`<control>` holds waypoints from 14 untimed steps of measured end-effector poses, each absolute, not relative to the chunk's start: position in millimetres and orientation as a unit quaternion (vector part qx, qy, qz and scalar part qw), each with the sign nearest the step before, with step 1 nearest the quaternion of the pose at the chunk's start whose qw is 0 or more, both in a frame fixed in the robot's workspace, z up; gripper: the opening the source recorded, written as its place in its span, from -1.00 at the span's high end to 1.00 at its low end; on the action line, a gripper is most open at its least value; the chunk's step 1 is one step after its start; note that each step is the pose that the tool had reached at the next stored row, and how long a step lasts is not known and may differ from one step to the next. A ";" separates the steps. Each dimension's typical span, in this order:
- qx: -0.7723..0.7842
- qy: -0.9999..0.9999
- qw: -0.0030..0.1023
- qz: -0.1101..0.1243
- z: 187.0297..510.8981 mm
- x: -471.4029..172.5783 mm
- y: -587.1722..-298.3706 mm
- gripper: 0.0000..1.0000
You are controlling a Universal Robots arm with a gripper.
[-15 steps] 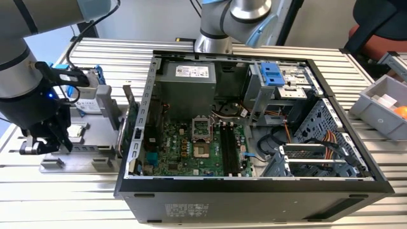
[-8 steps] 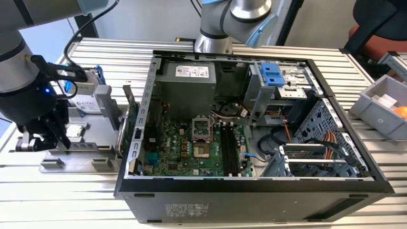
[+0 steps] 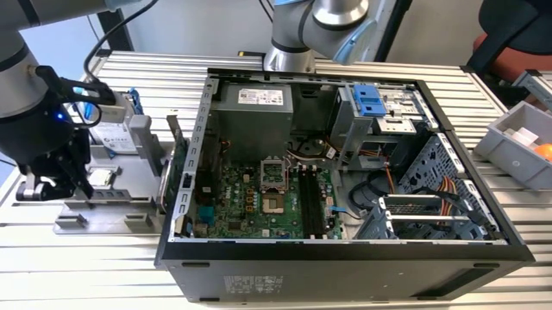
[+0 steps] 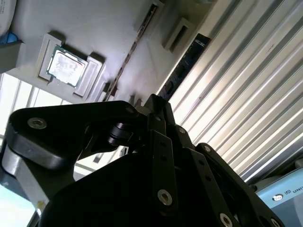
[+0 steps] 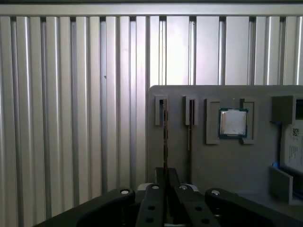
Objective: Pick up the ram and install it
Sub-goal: 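Pick up the ram and move it above insertion slot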
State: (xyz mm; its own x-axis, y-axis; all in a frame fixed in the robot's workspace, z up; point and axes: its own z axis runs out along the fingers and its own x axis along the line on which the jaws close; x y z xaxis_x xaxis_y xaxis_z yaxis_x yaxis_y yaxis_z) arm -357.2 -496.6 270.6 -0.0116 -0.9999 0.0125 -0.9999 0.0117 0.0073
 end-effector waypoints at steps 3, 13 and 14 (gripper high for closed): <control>0.703 -0.711 0.007 0.002 274.3 -357.1 -496.5 1.00; 0.703 -0.711 0.007 0.002 283.9 -357.1 -496.6 1.00; 0.703 -0.711 0.007 0.002 284.9 -357.1 -496.6 1.00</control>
